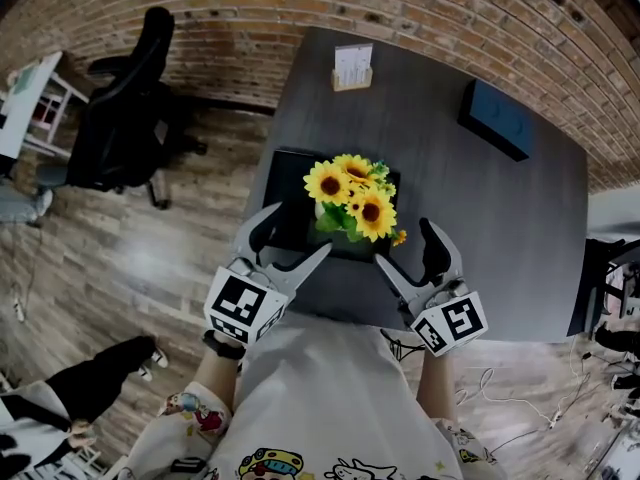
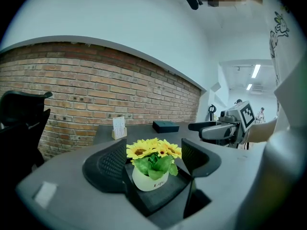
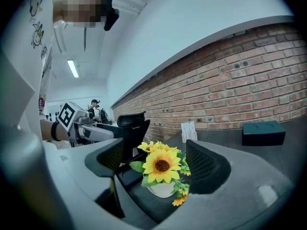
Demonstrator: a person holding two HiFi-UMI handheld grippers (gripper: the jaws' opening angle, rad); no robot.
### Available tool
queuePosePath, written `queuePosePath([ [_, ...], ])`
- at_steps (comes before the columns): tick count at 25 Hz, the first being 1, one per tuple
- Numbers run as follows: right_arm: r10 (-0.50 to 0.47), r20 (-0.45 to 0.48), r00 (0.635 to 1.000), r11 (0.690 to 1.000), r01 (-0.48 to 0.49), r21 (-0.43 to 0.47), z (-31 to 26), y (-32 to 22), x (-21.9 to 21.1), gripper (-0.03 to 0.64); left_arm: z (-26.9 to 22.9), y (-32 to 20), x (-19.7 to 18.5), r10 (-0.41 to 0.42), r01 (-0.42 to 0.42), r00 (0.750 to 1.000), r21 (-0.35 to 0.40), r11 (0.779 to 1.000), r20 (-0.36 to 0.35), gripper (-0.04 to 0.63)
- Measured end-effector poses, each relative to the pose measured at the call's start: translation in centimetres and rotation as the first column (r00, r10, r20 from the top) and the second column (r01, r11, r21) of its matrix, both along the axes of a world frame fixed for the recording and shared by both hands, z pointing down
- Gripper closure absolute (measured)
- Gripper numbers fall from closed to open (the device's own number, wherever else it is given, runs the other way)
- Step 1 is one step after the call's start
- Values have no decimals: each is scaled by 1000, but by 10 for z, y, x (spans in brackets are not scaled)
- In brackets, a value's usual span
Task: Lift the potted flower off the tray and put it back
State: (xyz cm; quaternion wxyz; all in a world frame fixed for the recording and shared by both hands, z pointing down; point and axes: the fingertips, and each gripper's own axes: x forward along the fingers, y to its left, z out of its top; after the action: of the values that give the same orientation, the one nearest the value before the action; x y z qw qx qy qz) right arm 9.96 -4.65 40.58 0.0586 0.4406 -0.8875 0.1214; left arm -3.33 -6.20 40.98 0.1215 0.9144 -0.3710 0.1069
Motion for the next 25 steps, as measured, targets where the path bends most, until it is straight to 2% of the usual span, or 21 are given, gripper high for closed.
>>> queuePosePath([
  [14,-41,-61,997,996,36,-80,47,-12,-15,193,39,-7,12,77,-74,997,-68,995,30,219],
  [25,-31,-43,999,989,24,-146,91,-20,-20,181,81,-8,21,136,-129,990,-133,983,45,212],
])
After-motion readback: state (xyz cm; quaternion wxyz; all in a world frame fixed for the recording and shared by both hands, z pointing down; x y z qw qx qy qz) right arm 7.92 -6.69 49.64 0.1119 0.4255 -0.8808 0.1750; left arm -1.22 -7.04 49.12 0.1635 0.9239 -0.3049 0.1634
